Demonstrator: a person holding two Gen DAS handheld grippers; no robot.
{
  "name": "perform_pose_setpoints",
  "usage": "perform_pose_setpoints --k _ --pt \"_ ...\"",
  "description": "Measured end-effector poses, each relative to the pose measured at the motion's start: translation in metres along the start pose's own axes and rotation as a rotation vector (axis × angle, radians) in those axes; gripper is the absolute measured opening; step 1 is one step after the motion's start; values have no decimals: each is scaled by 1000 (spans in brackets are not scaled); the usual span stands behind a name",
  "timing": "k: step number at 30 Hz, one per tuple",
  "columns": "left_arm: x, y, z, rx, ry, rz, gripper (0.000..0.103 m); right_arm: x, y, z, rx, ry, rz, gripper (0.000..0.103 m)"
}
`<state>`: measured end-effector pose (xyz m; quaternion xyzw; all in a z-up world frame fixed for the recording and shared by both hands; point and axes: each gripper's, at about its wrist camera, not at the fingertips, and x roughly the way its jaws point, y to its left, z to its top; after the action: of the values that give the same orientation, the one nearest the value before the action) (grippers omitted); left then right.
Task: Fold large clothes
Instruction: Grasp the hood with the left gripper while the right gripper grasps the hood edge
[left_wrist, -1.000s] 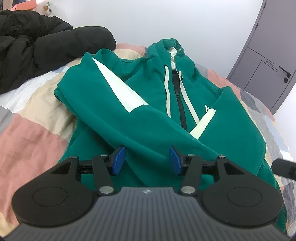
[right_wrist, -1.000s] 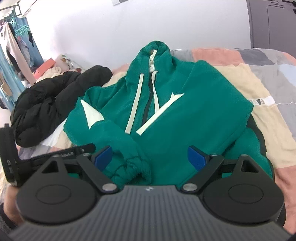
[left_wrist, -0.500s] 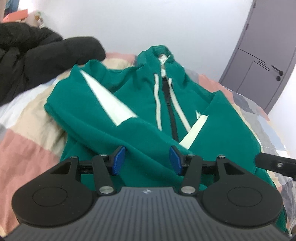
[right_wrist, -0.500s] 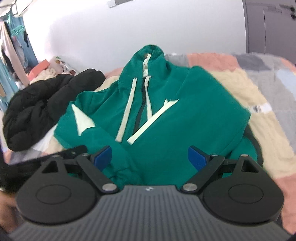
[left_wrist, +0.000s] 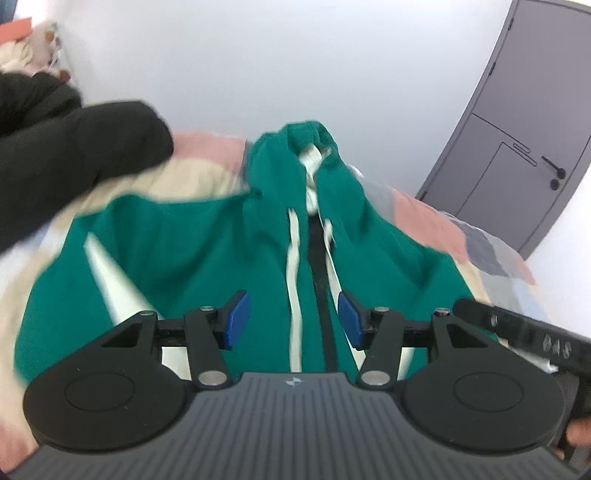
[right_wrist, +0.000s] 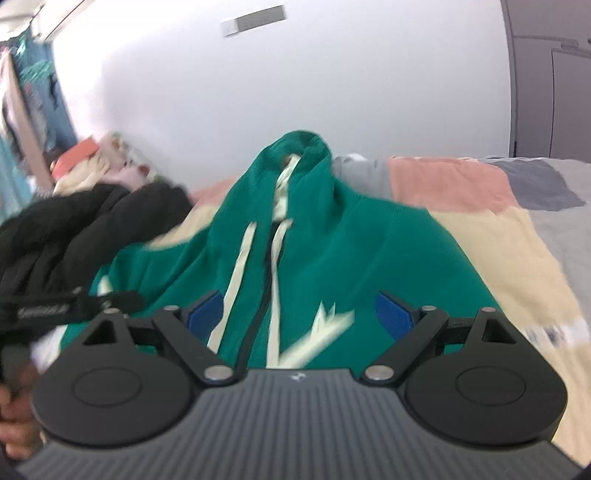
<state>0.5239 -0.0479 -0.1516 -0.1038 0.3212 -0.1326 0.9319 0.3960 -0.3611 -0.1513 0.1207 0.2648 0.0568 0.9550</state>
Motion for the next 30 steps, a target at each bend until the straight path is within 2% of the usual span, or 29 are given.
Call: perform_pose_setpoints --k 3,9,12,15,17,22,24,25,26,27,28,30 --pt "42 12 26 6 -17 10 58 52 -12 27 77 -39 18 90" --pt "140 47 75 -81 24 9 58 162 -19 79 132 -59 24 90" --pt "180 62 94 -137 1 -30 58 212 -20 103 145 -64 57 90" --pt "218 68 112 -171 11 -45 58 249 -16 124 119 -77 78 89" --pt "236 69 124 -190 15 -73 58 272 -16 138 123 -74 95 85" --pt "269 68 144 -229 6 -76 57 317 -16 156 118 -52 64 82" --pt "279 72 143 -250 -14 -88 56 331 -20 154 115 -41 60 69" --pt "283 73 143 -261 -4 -84 42 336 -24 151 134 -32 54 63" --pt "285 72 143 -263 9 -85 22 339 -29 148 156 -24 57 62" --pt "285 70 143 -241 4 -95 15 339 -30 147 163 -27 73 56" --pt "282 66 145 -210 -7 -92 12 337 -27 147 139 -37 96 40" --pt "273 59 150 -160 -27 -86 10 331 -19 150 61 -31 90 26"
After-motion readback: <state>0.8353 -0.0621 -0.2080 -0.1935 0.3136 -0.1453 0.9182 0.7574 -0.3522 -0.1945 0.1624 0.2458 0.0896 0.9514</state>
